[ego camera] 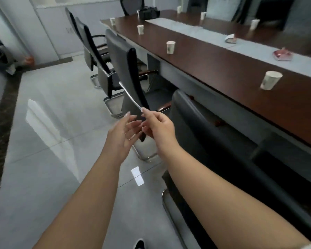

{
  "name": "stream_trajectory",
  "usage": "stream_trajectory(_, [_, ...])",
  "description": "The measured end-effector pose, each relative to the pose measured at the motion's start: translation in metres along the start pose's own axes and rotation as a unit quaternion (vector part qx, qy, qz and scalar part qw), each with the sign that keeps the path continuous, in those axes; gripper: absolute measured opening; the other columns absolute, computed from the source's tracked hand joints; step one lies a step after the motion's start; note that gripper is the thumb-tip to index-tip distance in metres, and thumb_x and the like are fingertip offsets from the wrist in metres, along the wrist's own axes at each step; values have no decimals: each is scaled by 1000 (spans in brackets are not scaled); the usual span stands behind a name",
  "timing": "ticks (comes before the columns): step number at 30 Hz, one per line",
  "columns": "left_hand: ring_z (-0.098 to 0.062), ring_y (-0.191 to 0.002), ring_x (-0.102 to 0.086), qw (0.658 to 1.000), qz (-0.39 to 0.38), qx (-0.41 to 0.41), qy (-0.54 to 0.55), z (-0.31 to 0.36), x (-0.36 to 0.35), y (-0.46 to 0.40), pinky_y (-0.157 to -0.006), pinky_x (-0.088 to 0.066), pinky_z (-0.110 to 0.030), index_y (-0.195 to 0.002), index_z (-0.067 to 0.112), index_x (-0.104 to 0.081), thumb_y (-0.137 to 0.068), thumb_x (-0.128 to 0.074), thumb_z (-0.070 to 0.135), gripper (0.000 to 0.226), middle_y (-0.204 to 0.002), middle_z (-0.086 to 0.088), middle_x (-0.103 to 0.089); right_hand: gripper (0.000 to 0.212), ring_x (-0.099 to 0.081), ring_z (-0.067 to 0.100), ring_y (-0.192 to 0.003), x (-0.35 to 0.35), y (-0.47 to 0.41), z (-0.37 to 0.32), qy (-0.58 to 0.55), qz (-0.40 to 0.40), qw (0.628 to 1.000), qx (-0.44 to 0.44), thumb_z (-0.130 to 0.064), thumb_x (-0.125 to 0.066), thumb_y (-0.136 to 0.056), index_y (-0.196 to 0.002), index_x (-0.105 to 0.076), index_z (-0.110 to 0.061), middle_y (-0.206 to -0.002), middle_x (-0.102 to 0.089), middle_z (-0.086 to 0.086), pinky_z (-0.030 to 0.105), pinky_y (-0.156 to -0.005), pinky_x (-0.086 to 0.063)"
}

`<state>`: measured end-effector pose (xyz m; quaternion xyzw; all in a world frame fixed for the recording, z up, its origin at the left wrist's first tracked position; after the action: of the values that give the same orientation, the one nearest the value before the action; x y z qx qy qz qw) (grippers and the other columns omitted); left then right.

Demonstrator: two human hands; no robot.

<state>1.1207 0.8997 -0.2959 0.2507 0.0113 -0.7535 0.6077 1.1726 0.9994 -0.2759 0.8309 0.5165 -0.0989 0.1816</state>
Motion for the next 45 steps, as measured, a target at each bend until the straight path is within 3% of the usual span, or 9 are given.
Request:
stream_trajectory(5, [-9,-59,-65,990,-136,24,-18,31,-69,-56,-56,-54,-22,-86,14,-60,-94,-50,32,22,-69,0,-65,14,-52,3,-51,13,-14,-63,-56,111,987,106,-19,-64,-87,-78,-58,-11,-60,-56,-3,14,-54,-46])
stream_trajectory(18, [-15,-95,-63,859,-483,-27,-169,34,-181,24,-93,-48,-30,-95,14,-61,-90,-49,25,18,-91,-1,-67,17,-55,8,-60,123,100,-119,43,371,908,190,-31,-64,-85,-85,-62,-15,-64,-59,-3,22,-66,-51])
stream_trajectory(26, [-1,-98,-57,682,-556,-157,-449,12,-195,72,-83,-42,-18,-96,29,-63,-82,-61,42,19,-99,13,-64,15,-60,11,-79,160,180,-108,197,425,874,132,-34,-64,-85,-88,-62,-20,-82,-64,-2,19,-70,-49])
stream_trajectory(29, [-2,-99,-55,655,-554,-200,-474,7,-200,72,-88,-40,-22,-91,33,-62,-83,-61,41,12,-99,16,-62,12,-57,8,-88,164,197,-94,240,455,847,134,-33,-66,-83,-84,-63,-22,-86,-63,-8,17,-74,-45])
stream_trajectory(33, [-3,-100,-56,626,-585,-195,-477,-3,-205,73,-92,-41,-27,-93,32,-63,-78,-61,46,21,-100,14,-62,14,-40,-4,-92,176,231,-81,355,584,719,125,-45,-64,-82,-77,-60,-32,-86,-57,-24,37,-112,-19])
stream_trajectory(35, [-2,-99,-55,589,-616,-191,-487,-10,-208,76,-93,-42,-27,-95,31,-64,-74,-60,51,29,-101,16,-63,13,-48,3,-103,187,248,-69,304,631,698,149,-47,-66,-79,-79,-59,-36,-91,-59,-22,44,-112,-24])
stream_trajectory(40, [-6,-103,-54,447,-635,-276,-566,-28,-208,87,-89,-43,-24,-111,30,-58,-58,-51,68,66,-109,15,-58,34,-53,16,-109,198,244,-10,64,622,761,175,-39,-66,-80,-110,-56,-25,-112,-56,-3,26,-86,-45])
stream_trajectory(43, [-6,-97,-55,337,-586,-399,-619,-39,-206,94,-76,-46,-23,-119,35,-54,-57,-34,81,79,-108,17,-59,22,-56,19,-93,200,235,3,-7,628,759,173,-45,-60,-82,-90,-59,-24,-94,-59,-1,35,-82,-48])
stream_trajectory(45, [-7,-88,-57,318,-559,-444,-624,-43,-212,94,-66,-46,-21,-115,37,-56,-57,-27,83,80,-100,15,-63,26,-55,17,-79,206,233,-2,-4,647,739,187,-44,-61,-84,-75,-57,-20,-77,-56,-1,34,-76,-47])
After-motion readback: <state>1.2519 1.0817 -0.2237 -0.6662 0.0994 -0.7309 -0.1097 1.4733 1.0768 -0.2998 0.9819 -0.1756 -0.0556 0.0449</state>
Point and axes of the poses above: each hand's wrist, its own y-axis away from the middle knuckle, its own x-axis out of the back of the hand, z = x × y, the point moved 6 cm from there along -y, towards the middle knuckle
